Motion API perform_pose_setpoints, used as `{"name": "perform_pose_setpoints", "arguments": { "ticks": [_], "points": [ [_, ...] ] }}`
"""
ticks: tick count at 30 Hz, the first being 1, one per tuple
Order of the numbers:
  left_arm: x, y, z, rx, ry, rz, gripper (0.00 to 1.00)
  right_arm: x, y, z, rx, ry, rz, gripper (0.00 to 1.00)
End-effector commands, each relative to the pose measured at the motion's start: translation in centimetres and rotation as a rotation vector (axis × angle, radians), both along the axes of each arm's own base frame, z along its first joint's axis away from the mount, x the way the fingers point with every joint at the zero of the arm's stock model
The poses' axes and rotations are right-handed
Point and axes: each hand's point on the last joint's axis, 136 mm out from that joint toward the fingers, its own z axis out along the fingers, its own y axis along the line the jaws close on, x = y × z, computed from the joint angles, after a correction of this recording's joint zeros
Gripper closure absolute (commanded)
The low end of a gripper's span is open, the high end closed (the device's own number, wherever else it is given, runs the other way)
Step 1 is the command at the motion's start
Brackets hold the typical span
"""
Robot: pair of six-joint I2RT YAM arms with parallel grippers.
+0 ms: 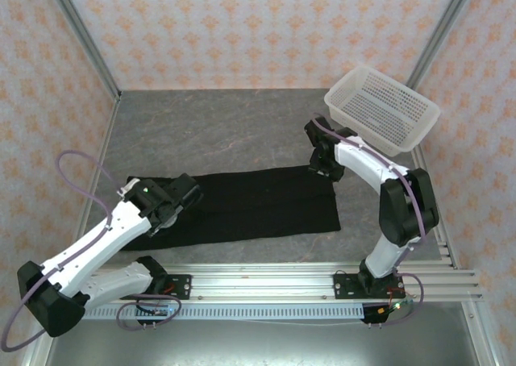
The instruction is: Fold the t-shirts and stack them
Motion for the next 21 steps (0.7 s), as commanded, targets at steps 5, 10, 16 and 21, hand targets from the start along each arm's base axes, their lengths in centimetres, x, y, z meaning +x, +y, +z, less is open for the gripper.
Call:
{"name": "perform_pose_setpoints", "arguments": {
  "ticks": [5, 10, 16, 21],
  "points": [
    [-3.6, 3.4, -2.6, 0.025, 0.118, 0.122, 1.00, 0.3, 0.5, 0.1, -0.006, 0.009, 0.033, 0.49],
    [-4.5, 3.0, -3.1, -0.043, 0.100, 0.162, 1.00, 0.9, 2.0, -0.5, 0.056, 0.020, 0.062, 0.49],
    [-0.8, -0.5, -0.1, -0.073, -0.011, 0.022, 1.00, 2.7, 6.0, -1.4, 0.161, 0.032, 0.154, 0.50],
    [1.7, -2.4, 3.6, -0.032, -0.072, -0.038, 1.00, 4.9, 6.6, -2.4, 0.153, 0.022, 0.155, 0.54]
  ]
}}
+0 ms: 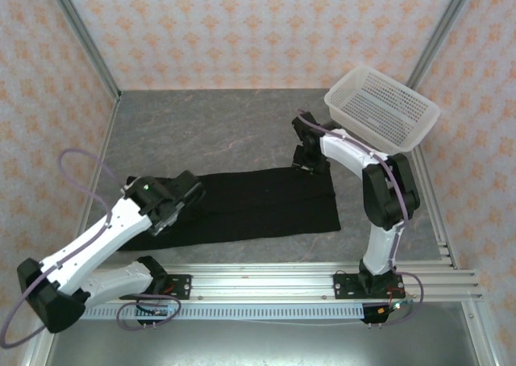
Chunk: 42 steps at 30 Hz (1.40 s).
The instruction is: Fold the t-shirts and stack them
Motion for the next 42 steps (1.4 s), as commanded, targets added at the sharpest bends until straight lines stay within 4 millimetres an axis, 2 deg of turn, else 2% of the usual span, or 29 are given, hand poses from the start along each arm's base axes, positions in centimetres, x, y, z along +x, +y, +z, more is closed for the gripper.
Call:
{"name": "perform_pose_setpoints", "arguments": {
  "ticks": [1, 3, 7, 13, 18, 23, 25, 28, 30, 33, 36, 39, 42],
  "points": [
    [0.8, 0.7, 2.4, 0.053, -0.084, 0.029, 1.00, 2.1, 0.4, -0.7, 0.001, -0.012, 0.002, 0.56],
    [0.9, 0.9, 2.9, 0.058, -0.110, 0.036, 1.00, 2.4, -0.5, -2.2, -0.034, 0.031, -0.030, 0.58],
    [0.3, 2.0, 3.5, 0.087, -0.121, 0.052, 1.00, 2.1, -3.6, -4.3, -0.136, 0.101, -0.100, 0.60],
    [-0.8, 2.8, 2.5, 0.079, -0.121, 0.067, 1.00, 0.5, -8.1, -6.0, -0.210, 0.155, -0.186, 0.53],
    [0.4, 0.6, -0.2, -0.014, -0.111, 0.023, 1.00, 1.1, -11.2, -6.0, -0.216, 0.162, -0.238, 0.54],
    [2.7, -1.9, -2.0, -0.108, -0.115, -0.021, 1.00, 2.8, -13.5, -4.2, -0.227, 0.117, -0.272, 0.54],
    [2.8, -2.5, -2.4, -0.112, -0.077, -0.031, 1.00, 3.3, -13.5, -3.2, -0.215, 0.088, -0.267, 0.53],
    [2.7, -3.7, -3.5, -0.150, -0.020, -0.056, 1.00, 3.4, -12.2, -1.9, -0.154, 0.039, -0.243, 0.51],
    [3.0, -4.8, -3.4, -0.171, -0.020, -0.096, 1.00, 3.2, -11.1, -0.6, -0.136, 0.000, -0.206, 0.50],
    [4.4, -6.3, -1.7, -0.189, -0.065, -0.162, 1.00, 2.4, -9.0, 1.3, -0.121, -0.053, -0.147, 0.49],
    [6.3, -8.1, 0.7, -0.199, -0.112, -0.232, 1.00, 1.2, -6.7, 2.2, -0.090, -0.077, -0.094, 0.48],
    [7.5, -9.8, 2.6, -0.174, -0.110, -0.299, 1.00, -0.1, -4.9, 1.6, -0.055, -0.059, -0.059, 0.48],
    [8.2, -11.9, 3.7, -0.175, -0.121, -0.355, 1.00, -1.0, -4.0, 0.6, -0.043, -0.033, -0.044, 0.48]
  ]
}}
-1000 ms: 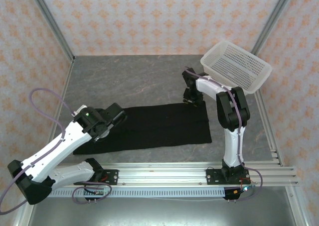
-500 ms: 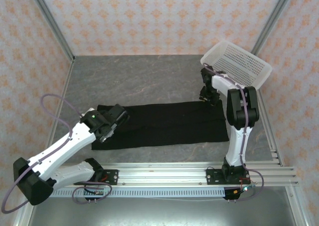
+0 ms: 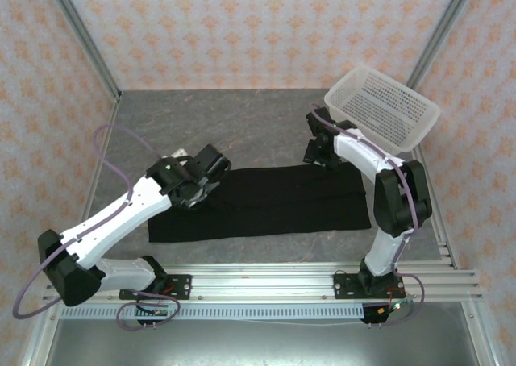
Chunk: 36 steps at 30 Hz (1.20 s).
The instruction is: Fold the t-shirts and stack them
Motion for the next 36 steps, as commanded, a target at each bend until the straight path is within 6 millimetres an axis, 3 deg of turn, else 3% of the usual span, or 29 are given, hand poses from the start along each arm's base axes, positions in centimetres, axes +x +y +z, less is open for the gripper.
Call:
{"name": "perform_pose_setpoints", "arguments": {
  "ticks": [1, 4, 10, 16, 21, 27, 36],
  "points": [
    [0.4, -1.6, 0.9, 0.035, -0.014, -0.077, 1.00, -1.3, 0.2, -1.7, 0.009, 0.047, -0.002, 0.48],
    [-0.2, -2.1, 0.2, 0.053, 0.018, -0.079, 1.00, -1.6, 0.5, -2.6, 0.016, 0.080, 0.005, 0.48],
    [-1.3, -0.8, -1.1, 0.089, 0.058, -0.047, 1.00, -2.0, 1.0, -3.6, 0.023, 0.124, 0.029, 0.48],
    [-3.2, 3.1, -0.7, 0.203, 0.071, 0.012, 1.00, -2.2, 1.4, -3.7, 0.024, 0.135, 0.043, 0.48],
    [-6.0, 7.2, -2.2, 0.312, 0.122, 0.084, 1.00, -2.1, 1.4, -3.2, 0.018, 0.126, 0.047, 0.48],
    [-7.0, 11.7, -3.9, 0.387, 0.165, 0.169, 1.00, -2.4, 1.1, -3.8, 0.001, 0.142, 0.057, 0.48],
    [-6.5, 13.2, -5.8, 0.396, 0.192, 0.190, 1.00, -4.6, -2.0, -7.5, -0.109, 0.235, -0.004, 0.47]
  ]
}}
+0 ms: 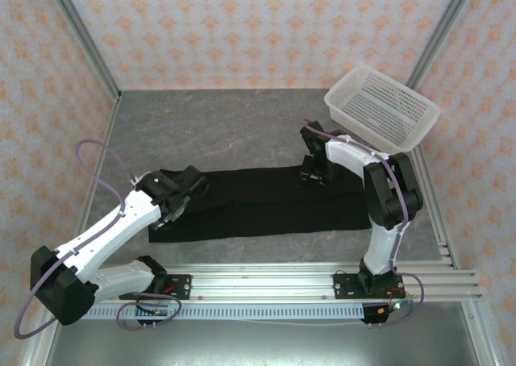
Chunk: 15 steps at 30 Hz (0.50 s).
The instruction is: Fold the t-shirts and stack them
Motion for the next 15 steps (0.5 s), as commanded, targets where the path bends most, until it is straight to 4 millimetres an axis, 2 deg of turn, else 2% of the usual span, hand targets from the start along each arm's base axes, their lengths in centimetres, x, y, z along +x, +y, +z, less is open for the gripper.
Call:
{"name": "perform_pose_setpoints", "arguments": {
  "ticks": [1, 8, 15],
  "points": [
    [0.3, 0.9, -0.4, 0.054, -0.002, -0.011, 1.00, -1.7, -2.3, -2.1, -0.099, 0.072, -0.028, 0.47],
    [1.7, 1.4, -1.9, 0.072, 0.015, 0.003, 1.00, -2.1, -2.5, -2.5, -0.097, 0.075, -0.038, 0.47],
    [2.0, 3.2, -4.0, 0.150, 0.118, 0.062, 1.00, -2.1, -2.4, -1.9, -0.088, 0.062, -0.040, 0.47]
  ]
}}
